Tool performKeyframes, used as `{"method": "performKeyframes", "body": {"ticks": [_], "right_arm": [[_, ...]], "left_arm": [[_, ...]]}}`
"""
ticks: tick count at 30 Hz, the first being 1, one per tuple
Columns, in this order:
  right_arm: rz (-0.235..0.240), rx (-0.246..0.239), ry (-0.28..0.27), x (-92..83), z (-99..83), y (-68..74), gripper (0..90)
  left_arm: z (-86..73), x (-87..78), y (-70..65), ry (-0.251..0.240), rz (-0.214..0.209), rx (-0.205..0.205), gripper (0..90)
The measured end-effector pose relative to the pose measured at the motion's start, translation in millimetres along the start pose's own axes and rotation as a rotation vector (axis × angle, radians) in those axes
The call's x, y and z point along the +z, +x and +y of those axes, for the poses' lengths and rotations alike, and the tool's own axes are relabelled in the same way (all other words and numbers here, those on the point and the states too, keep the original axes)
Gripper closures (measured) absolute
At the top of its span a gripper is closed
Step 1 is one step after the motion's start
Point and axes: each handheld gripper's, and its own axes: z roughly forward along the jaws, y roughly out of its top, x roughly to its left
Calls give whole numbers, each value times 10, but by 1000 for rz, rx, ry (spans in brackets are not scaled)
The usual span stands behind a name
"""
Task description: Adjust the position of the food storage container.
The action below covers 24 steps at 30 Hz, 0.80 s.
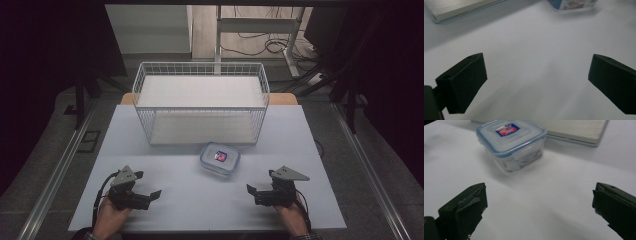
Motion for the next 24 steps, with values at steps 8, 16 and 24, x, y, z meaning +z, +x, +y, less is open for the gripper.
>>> {"method": "performKeyframes", "body": {"ticks": [8,16,24], "right_arm": [[-40,-21,-8,31,9,47,0],[1,-2,38,42,20,52,0],[22,-28,101,68,82,80,0]], "left_arm": [[3,-6,4,-11,-4,-6,21],[7,4,-10,-11,-10,5,21],[18,16,-48,-3,10,48,21]]}}
